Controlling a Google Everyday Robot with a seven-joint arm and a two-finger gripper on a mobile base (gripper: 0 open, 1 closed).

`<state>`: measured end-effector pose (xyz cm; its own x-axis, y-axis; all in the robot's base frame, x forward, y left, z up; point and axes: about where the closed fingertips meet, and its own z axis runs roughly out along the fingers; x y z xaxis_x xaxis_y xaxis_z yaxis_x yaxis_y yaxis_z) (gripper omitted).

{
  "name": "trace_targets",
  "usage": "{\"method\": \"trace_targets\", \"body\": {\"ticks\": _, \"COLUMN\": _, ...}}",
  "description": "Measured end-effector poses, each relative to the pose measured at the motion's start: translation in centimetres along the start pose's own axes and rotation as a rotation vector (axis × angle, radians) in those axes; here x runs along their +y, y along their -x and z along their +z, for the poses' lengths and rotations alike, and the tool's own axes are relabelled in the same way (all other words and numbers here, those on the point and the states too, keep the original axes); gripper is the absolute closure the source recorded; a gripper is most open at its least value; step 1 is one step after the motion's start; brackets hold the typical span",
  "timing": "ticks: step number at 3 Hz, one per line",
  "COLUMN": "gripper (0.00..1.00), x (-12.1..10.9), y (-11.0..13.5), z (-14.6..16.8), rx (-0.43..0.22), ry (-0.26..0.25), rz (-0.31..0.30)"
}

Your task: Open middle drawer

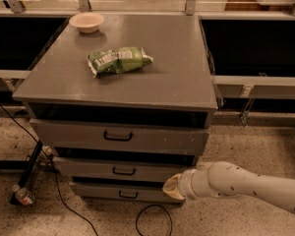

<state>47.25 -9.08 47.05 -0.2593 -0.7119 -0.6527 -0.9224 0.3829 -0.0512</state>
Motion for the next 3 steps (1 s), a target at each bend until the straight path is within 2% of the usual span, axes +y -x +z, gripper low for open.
{"method": "trace_targets", "body": {"ticks": 1, "gripper": 1.0, "x": 0.0, "y": 0.1, "z": 0.1, "rx": -0.002, "ry": 0.001, "rz": -0.001}}
{"method": "trace_targets", "body": {"ticks": 2, "gripper": 1.0, "x": -0.9, "y": 0.0, "z": 1.3, "rx": -0.026, "ry": -0.045, "rz": 0.01}}
{"method": "trace_targets", "body": {"ticks": 3, "gripper": 1.0, "x": -2.9, "y": 1.2, "z": 3.0, "rx": -0.079, "ry": -0.107, "rz": 0.007}}
